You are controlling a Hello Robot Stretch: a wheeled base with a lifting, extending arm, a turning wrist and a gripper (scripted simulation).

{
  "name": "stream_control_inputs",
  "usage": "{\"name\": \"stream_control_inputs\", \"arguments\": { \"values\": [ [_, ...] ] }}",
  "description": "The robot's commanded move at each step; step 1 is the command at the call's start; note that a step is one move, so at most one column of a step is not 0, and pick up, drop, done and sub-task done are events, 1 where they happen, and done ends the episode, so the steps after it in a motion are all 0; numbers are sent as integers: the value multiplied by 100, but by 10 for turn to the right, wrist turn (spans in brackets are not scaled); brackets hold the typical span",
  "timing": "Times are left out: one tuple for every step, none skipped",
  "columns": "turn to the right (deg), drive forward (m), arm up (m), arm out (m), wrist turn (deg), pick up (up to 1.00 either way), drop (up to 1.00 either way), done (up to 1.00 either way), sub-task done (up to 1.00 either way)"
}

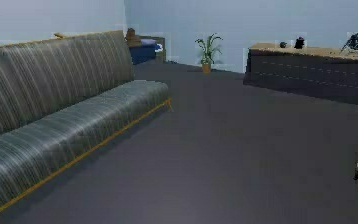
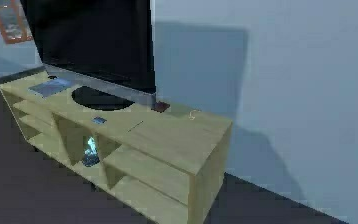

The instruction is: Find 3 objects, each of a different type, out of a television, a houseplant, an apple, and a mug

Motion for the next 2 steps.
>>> {"name": "stream_control_inputs", "arguments": {
  "values": [
    [300, 0, 0, 0, 0, 0, 0, 0, 0],
    [0, 100, 0, 0, 0, 0, 0, 0, 0]
  ]
}}
